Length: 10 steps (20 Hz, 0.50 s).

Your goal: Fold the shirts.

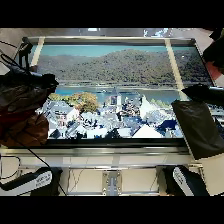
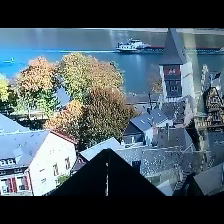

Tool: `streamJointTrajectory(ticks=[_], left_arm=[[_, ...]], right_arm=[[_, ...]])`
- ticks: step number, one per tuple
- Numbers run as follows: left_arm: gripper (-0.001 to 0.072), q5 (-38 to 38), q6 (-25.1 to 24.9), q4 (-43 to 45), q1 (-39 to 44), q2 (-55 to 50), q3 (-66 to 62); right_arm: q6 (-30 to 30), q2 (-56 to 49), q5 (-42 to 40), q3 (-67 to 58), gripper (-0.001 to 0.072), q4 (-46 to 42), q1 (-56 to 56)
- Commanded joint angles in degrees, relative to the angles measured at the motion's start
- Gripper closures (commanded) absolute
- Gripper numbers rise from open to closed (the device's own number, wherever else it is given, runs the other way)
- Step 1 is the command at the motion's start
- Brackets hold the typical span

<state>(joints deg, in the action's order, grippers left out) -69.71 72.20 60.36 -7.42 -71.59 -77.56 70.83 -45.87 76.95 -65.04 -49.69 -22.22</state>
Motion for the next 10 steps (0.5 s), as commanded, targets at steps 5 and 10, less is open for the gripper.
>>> streamJointTrajectory(ticks=[5, 10], left_arm=[[0.0695, 0.0, -0.02, 0.02, 0.0, -0.02, 0.02], [0.0696, 0.0, -0.02, 0.02, 0.0, -0.02, 0.02]], right_arm=[[0.02, -0.02, -0.04, -0.09, 0.0697, -0.07, 0.07], [-0.85, -0.02, -0.13, -0.09, 0.0697, -0.31, 0.07]])
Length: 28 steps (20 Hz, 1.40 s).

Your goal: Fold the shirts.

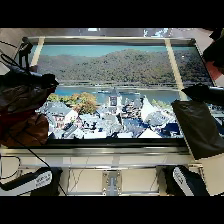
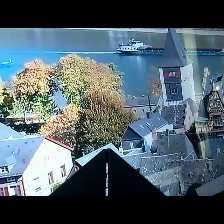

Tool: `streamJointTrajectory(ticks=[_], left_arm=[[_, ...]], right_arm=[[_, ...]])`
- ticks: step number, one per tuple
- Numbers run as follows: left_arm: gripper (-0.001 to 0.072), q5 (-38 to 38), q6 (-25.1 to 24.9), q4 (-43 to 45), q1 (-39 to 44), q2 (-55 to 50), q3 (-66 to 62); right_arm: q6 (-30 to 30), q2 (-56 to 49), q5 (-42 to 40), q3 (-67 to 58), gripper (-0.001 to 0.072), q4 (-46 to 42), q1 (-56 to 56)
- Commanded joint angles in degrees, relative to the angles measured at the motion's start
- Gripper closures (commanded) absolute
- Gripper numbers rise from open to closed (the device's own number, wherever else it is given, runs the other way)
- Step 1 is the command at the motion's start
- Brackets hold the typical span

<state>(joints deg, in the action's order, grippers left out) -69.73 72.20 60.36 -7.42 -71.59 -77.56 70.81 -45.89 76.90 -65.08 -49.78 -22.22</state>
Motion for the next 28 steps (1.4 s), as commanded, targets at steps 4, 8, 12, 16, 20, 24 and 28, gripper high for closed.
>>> streamJointTrajectory(ticks=[4, 8, 12, 16, 20, 24, 28], left_arm=[[0.0696, 0.02, -0.04, 0.0, 0.02, -0.02, 0.02], [0.0687, 8.74, -4.0, 13.22, -0.57, -0.92, 0.0], [0.0022, 22.32, 17.22, 40.22, -6.99, -3.13, 0.0], [0.0014, 16.33, 19.37, 36.57, -16.37, -10.62, 0.0], [0.0006, 13.33, 19.19, 30.08, -20.61, -18.27, 0.0], [0.0007, 18.36, 14.78, 25.66, -20.44, -22.6, 0.0], [0.0427, 23.96, 14.8, 21.4, -20.41, -22.84, -0.07]], right_arm=[[-1.95, 0.0, -1.25, -0.04, 0.0697, -1.05, 0.07], [-1.95, 0.0, -4.83, -0.04, 0.0697, -1.01, 0.07], [-1.9, 0.0, -8.5, -0.04, 0.0637, -0.79, 0.07], [-1.05, 0.0, -10.93, -0.04, 0.0289, 2.1, 0.07], [-1.05, 0.0, -10.99, -0.04, 0.0289, 7.39, 0.07], [-1.05, 0.0, -10.99, -0.04, 0.0289, 12.46, 0.11], [-1.05, 0.0, -10.97, -0.04, 0.0296, 15.63, 0.11]])
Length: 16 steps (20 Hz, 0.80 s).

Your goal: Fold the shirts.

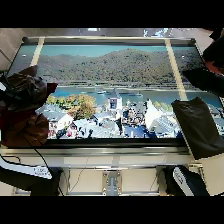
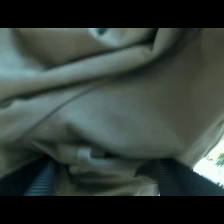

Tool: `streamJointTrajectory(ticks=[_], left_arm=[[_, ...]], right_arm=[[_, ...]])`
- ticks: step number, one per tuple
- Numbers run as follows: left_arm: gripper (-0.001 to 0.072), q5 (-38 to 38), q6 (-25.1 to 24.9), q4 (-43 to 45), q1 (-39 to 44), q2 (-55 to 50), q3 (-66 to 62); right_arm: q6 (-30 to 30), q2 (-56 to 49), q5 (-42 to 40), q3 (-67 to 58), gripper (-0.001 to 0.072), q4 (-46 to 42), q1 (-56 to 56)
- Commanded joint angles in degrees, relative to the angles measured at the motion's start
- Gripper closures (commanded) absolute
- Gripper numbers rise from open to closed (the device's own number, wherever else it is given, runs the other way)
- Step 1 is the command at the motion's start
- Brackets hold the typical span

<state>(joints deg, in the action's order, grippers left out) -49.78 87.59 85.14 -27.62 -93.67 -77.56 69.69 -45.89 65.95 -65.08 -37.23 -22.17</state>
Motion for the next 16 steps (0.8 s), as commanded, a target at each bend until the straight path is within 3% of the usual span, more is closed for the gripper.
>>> streamJointTrajectory(ticks=[1, 6, 10, 13, 16], left_arm=[[0.0689, 4.2, -0.72, -3.37, -0.22, -0.11, -0.11], [0.0697, 3.28, -0.63, -5.2, 0.11, 10.23, -0.13], [0.0697, -1.4, -2.64, -21.27, 2.29, 25.57, -0.13], [0.0697, -6.82, -7.32, -32.46, 8.87, 34.23, -0.11], [0.0697, -11.74, -8.39, -33.81, 21.22, 36.74, -0.09]], right_arm=[[0.07, 0.0, 0.0, -0.04, 0.0309, 3.13, 0.07], [0.09, 0.0, -0.07, -0.04, 0.0309, 3.21, 0.07], [0.09, 0.02, 0.0, -2.19, 0.0309, 4.68, 0.07], [0.09, 0.04, 0.81, -7.8, 0.0309, 4.42, 0.02], [0.07, 0.04, 2.82, -15.32, 0.0309, 3.32, 0.02]])
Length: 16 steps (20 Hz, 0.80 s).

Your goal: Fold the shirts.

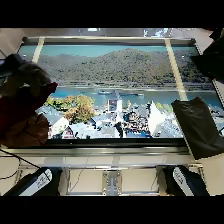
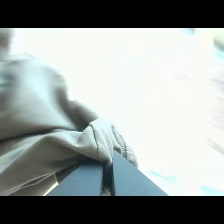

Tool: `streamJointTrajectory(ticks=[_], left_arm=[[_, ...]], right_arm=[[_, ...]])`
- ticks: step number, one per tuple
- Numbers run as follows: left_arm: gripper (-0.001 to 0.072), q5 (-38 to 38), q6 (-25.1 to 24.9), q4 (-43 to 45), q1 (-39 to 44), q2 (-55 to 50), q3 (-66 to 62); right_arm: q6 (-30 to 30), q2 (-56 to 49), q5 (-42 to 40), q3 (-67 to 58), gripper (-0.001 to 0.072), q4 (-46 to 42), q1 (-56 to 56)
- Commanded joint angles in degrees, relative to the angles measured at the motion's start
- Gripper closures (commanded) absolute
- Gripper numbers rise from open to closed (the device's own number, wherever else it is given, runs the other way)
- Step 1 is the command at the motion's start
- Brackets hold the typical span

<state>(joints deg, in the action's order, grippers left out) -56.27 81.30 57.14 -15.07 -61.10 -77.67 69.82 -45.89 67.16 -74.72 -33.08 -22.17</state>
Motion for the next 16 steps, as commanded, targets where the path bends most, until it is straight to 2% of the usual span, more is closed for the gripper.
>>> streamJointTrajectory(ticks=[1, 5, 7, 8, 9, 10, 11, 12, 14, 15, 16], left_arm=[[0.0697, -6.08, -2.1, -5.79, 13.79, 3.8, 0.24], [0.0697, -4.74, -2.12, -5.79, 33.53, -1.7, 0.61], [0.0695, -0.22, -2.14, -5.79, 40.81, -6.49, 0.61], [0.0663, 3.78, -2.12, -5.81, 43.6, -9.11, 0.61], [0.052, 8.09, -2.1, -6.08, 45.66, -11.41, 0.59], [0.0348, 12.35, -2.12, -7.98, 47.06, -13.6, 0.59], [0.0353, 15.34, -2.58, -11.34, 47.76, -15.32, 0.55], [0.0353, 17.07, -5.86, -16.48, 48.22, -16.9, 0.52], [0.0348, 16.59, -15.78, -26.69, 48.19, -19.28, 0.48], [0.0309, 17.03, -19.12, -28.09, 47.98, -19.71, 0.48], [0.0109, 18.51, -21.97, -27.08, 46.97, -19.63, 0.46]], right_arm=[[-0.07, 0.04, 2.54, -7.96, 0.0309, -1.49, 0.02], [-0.09, 0.07, 5.51, -14.43, 0.0309, -7.69, 0.02], [-0.09, 0.04, 5.79, -14.99, 0.0309, -11.3, 0.02], [-0.09, 0.0, 5.81, -14.97, 0.0309, -13.22, 0.02], [-0.09, -0.07, 5.79, -14.97, 0.0308, -15.34, 0.02], [-0.09, -0.07, 5.77, -14.97, 0.0309, -17.44, 0.02], [-0.09, -0.07, 5.77, -14.97, 0.0309, -19.76, 0.02], [-0.07, -0.07, 5.77, -14.97, 0.0309, -21.73, 0.02], [-0.07, -0.15, 5.79, -14.97, 0.0308, -25.53, 0.02], [-0.07, -0.35, 6.14, -14.97, 0.0308, -26.71, 0.02], [-0.04, -0.72, 6.99, -14.93, 0.0307, -27.02, 0.02]])
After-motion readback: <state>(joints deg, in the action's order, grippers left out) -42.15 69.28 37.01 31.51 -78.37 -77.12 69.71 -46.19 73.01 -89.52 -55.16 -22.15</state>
